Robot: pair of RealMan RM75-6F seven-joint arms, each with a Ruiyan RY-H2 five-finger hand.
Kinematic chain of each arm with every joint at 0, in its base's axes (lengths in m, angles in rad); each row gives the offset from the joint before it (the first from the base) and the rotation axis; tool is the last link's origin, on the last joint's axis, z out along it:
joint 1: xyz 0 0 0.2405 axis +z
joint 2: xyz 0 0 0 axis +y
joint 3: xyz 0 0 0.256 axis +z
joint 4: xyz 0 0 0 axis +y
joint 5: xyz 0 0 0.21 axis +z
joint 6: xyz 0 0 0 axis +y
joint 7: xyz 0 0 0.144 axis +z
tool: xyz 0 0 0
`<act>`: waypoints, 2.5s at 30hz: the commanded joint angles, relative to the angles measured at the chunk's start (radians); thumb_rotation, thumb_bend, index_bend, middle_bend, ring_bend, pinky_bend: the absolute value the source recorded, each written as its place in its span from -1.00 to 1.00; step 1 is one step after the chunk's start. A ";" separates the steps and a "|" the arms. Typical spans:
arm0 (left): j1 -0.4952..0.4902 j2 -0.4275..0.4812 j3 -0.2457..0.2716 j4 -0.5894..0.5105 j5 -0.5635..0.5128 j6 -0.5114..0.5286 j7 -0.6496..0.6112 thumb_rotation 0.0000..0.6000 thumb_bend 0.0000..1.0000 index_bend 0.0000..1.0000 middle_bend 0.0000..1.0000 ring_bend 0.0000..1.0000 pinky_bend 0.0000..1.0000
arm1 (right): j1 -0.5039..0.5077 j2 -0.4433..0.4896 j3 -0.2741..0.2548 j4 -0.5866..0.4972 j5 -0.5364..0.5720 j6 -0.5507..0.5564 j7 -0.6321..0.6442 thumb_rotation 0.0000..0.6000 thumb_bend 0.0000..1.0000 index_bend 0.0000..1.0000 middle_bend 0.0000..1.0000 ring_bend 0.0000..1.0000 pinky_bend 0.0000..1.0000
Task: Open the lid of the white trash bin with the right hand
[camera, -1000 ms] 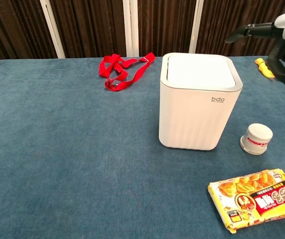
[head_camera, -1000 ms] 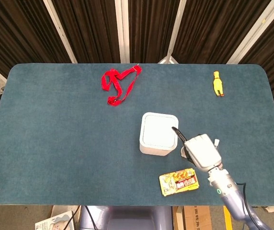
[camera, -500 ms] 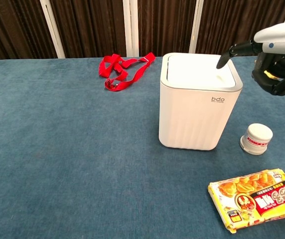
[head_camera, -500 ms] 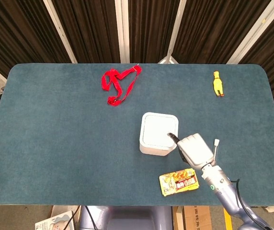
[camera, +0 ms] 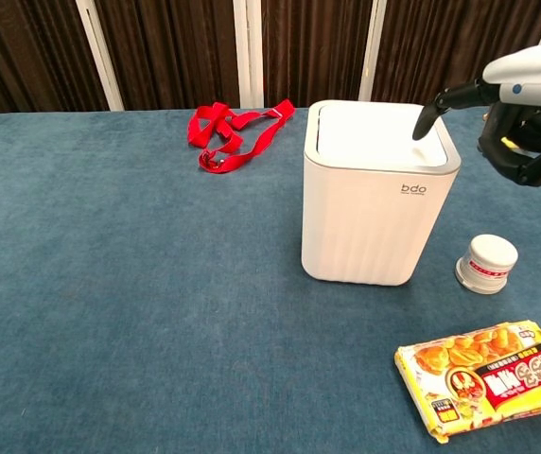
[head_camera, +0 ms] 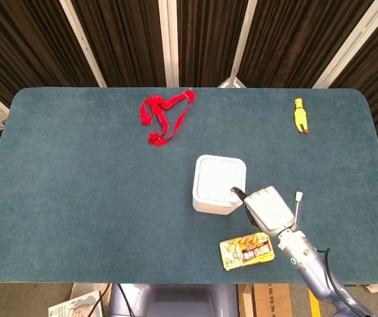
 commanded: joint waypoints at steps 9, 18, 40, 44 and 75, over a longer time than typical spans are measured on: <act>0.001 0.000 -0.003 -0.002 -0.005 0.001 -0.003 1.00 -0.91 -0.80 -1.00 -1.00 -1.00 | 0.017 0.004 -0.029 -0.012 -0.010 -0.003 0.007 1.00 0.54 -0.45 0.60 0.64 0.39; 0.001 0.001 -0.003 -0.003 -0.004 -0.001 -0.006 1.00 -0.91 -0.80 -1.00 -1.00 -1.00 | 0.036 -0.003 -0.048 0.000 0.014 0.000 -0.020 1.00 0.54 -0.38 0.60 0.64 0.39; 0.003 0.002 -0.003 -0.001 -0.002 0.002 -0.016 1.00 -0.91 -0.80 -1.00 -1.00 -1.00 | -0.043 -0.017 -0.017 0.024 -0.069 0.197 0.157 1.00 0.27 -0.65 0.06 0.17 -0.11; 0.005 0.002 -0.003 -0.002 0.001 0.007 -0.015 1.00 -0.91 -0.80 -1.00 -1.00 -1.00 | -0.078 -0.006 -0.014 0.047 -0.046 0.255 0.161 1.00 -0.05 -0.70 -0.37 -0.23 -0.39; -0.006 0.039 0.031 -0.033 -0.004 -0.059 0.048 1.00 -0.91 -0.78 -1.00 -1.00 -1.00 | -0.446 -0.205 -0.197 0.561 -0.397 0.635 0.415 1.00 -0.28 -0.73 -0.72 -0.62 -0.67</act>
